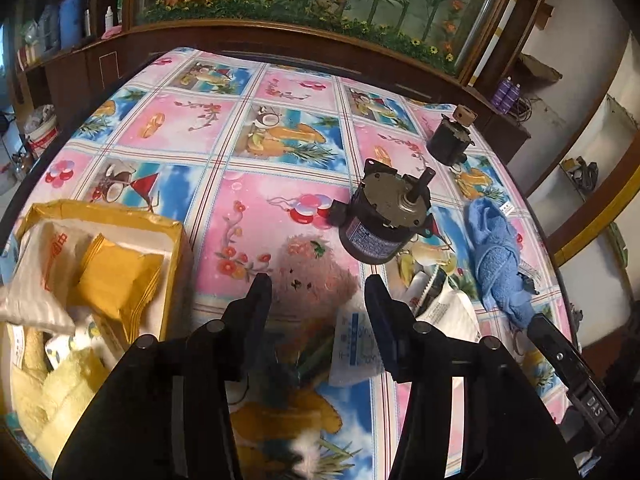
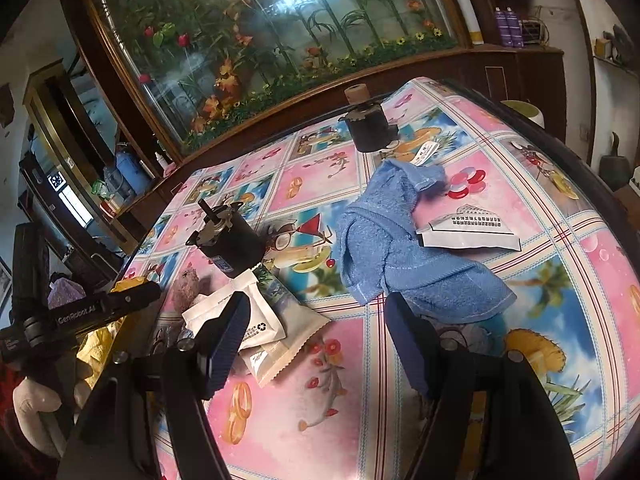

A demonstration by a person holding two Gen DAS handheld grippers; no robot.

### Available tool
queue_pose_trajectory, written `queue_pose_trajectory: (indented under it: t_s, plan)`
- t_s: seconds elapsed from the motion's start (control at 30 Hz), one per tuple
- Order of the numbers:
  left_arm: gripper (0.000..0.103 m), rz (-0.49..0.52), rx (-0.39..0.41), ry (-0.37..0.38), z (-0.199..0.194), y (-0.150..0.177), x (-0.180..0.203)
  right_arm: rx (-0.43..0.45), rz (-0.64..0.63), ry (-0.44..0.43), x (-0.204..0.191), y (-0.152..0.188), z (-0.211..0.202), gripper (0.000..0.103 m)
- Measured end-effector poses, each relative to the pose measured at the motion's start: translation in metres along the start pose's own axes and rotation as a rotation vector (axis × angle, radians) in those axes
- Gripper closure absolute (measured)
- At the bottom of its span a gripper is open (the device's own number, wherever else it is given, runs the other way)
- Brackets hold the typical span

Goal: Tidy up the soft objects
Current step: 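Move the left gripper to the pink fluffy ball while the right approaches the white packets, then grasp the pink fluffy ball with the left gripper while the right grasps the white desiccant packet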

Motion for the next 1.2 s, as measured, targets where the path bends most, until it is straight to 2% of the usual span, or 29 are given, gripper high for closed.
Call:
queue_pose_trajectory:
  t_s: [0.17,0.3,0.33,0.53,0.73,0.93,1.03,1.1,1.2]
  plan:
    - [0.055,0.009,-0.082,-0.055,0.04,-0.001,-0.001,-0.006,0.004,0.0,0.001,0.0,0.001,0.033]
    - [0.055,0.06,-0.062,-0.103,0.045,0.001,0.003,-0.011,0.008,-0.005,0.002,0.0,0.002,0.033]
    - [0.061,0.069,-0.057,-0.107,0.044,0.002,0.003,-0.013,0.011,-0.004,0.002,0.001,0.003,0.033]
    - [0.08,0.052,-0.026,-0.06,0.023,0.002,0.001,-0.02,0.01,0.012,0.005,0.003,0.004,0.033]
    - [0.081,0.036,0.032,0.005,-0.024,0.013,0.001,-0.017,-0.004,0.048,0.008,0.003,0.004,0.033]
    - [0.081,0.011,0.089,0.107,-0.077,0.04,0.002,0.016,-0.034,0.078,0.008,0.001,-0.001,0.033]
    - [0.081,0.006,0.08,0.148,-0.089,0.061,0.003,-0.008,-0.009,0.011,0.003,0.002,-0.002,0.033]
    - [0.081,0.025,0.04,0.163,-0.086,0.078,0.008,-0.025,0.027,-0.055,-0.001,0.002,-0.005,0.033]
    - [0.081,0.072,0.014,0.121,-0.076,0.098,0.013,-0.076,0.042,-0.126,-0.013,0.004,-0.007,0.033]
Point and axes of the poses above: each gripper's, at about its wrist camera, not at the fingertips, and z roughly the way its jaws point, x to its right, y to its underside, the point moved 9 cm from there along z, roughly the way its jaws point, and after that the axes turned 4 degrees about -y, right-handed, at the moved point
